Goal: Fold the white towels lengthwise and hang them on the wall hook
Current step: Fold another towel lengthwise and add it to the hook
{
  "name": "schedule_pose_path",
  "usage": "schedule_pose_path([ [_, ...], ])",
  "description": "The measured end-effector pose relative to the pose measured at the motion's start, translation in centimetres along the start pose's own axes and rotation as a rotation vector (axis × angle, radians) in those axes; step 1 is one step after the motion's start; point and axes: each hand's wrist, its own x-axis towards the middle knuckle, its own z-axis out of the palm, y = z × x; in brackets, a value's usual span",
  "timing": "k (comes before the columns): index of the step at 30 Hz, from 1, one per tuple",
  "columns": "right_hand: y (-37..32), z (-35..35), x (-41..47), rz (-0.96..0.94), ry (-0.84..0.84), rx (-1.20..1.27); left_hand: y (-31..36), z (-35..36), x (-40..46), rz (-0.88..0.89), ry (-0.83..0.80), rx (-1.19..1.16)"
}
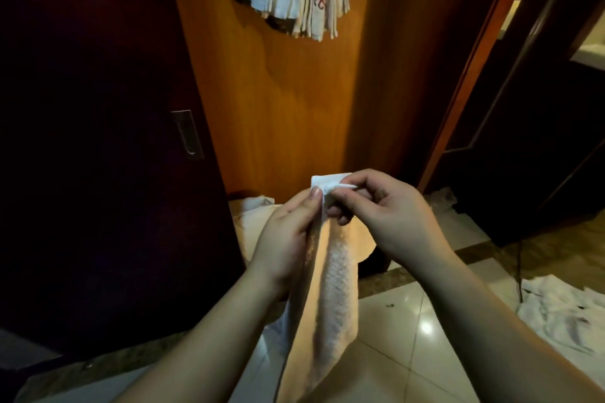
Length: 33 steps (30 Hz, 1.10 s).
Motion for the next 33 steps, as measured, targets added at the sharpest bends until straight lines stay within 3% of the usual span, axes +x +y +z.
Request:
schedule_pose_path([
  [5, -1.0, 0.8, 0.4, 0.007, -0.043, 0.014, 0.9, -0.4, -0.1, 0.003, -0.028, -0.163],
  [11, -1.2, 1.6, 1.0, 0.069, 0.018, 0.063, 0.8, -0.6, -0.2, -0.036, -0.069, -0.207],
  [18, -1.3, 1.5, 1.2, 0.197, 0.068, -0.082, 1.8, -0.8, -1.2, 0.123, -0.064, 0.323],
  [22, -2.0, 0.4, 1.6, 0.303, -0.097, -0.084, 1.7, -1.1, -1.0, 0.089, -0.053, 0.451],
  [26, -0.7, -1.5, 1.3, 0.368, -0.269, -0.127, 1.4, -1.5, -1.0, 0.050, -0.022, 0.351],
  [31, 4.1, -4.3, 0.5, 0.433, -0.405, -0.663, 2.8, -3.2, -0.9, 0.016, 0.020, 0.167],
  [33, 5.5, -5.0, 0.3, 0.462, -0.420, -0.706, 3.1, -3.9, -1.0, 0.025, 0.009, 0.196],
])
